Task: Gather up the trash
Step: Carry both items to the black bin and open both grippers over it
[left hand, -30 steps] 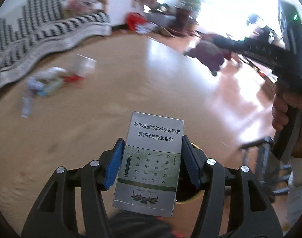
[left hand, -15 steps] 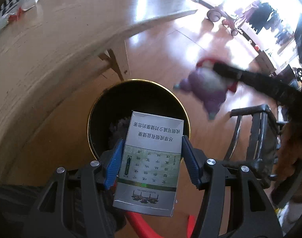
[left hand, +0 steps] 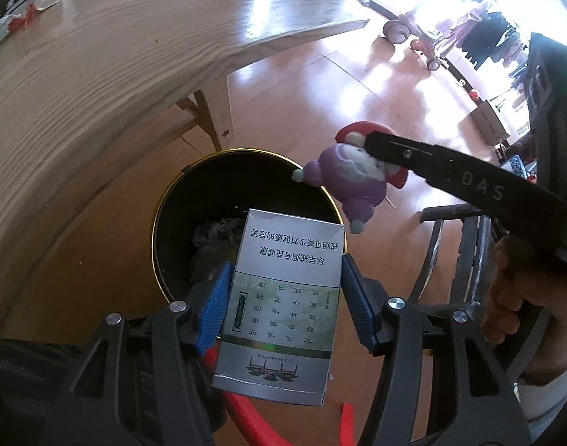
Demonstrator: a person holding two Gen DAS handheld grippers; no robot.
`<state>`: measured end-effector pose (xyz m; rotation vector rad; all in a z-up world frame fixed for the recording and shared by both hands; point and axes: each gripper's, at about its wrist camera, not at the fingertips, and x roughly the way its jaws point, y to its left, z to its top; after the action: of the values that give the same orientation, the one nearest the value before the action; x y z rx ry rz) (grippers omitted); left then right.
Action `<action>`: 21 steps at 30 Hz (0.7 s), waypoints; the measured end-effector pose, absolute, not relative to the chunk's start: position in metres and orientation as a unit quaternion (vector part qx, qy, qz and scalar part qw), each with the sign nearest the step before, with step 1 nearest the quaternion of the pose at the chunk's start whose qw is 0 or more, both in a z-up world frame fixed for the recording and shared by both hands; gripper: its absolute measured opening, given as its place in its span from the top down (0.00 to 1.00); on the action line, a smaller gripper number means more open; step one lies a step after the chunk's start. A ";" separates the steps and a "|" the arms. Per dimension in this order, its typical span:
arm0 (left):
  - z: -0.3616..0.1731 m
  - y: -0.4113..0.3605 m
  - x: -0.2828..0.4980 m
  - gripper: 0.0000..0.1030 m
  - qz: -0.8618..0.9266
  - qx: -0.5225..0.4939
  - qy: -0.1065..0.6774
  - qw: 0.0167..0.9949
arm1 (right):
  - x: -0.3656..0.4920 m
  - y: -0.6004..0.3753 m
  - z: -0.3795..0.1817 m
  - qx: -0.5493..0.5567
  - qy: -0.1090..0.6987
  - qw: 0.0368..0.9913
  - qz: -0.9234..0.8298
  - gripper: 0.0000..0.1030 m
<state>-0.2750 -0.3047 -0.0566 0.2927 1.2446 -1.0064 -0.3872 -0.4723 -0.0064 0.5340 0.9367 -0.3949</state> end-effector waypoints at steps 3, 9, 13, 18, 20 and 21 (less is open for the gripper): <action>-0.056 -0.308 -0.277 0.45 -0.453 0.134 0.554 0.685 | -0.386 -0.473 -0.009 0.255 0.444 0.838 -0.187 0.80; -0.056 -0.311 -0.277 0.42 -0.449 0.132 0.555 0.688 | -0.386 -0.475 -0.012 0.262 0.445 0.836 -0.188 0.78; -0.056 -0.308 -0.276 0.06 -0.444 0.118 0.555 0.694 | -0.385 -0.481 -0.018 0.290 0.454 0.822 -0.186 0.30; -0.046 -0.304 -0.275 0.06 -0.463 0.087 0.549 0.690 | -0.392 -0.484 -0.005 0.292 0.424 0.833 -0.204 0.10; -0.032 -0.296 -0.271 0.06 -0.479 0.053 0.540 0.691 | -0.397 -0.487 0.002 0.297 0.405 0.836 -0.220 0.07; -0.017 -0.288 -0.267 0.06 -0.485 0.034 0.527 0.697 | -0.398 -0.488 0.006 0.294 0.398 0.839 -0.226 0.07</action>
<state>-0.2665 -0.2883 -0.0174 0.0760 1.1754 -1.0813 -0.3982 -0.4877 0.0061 0.6215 0.8423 -0.4775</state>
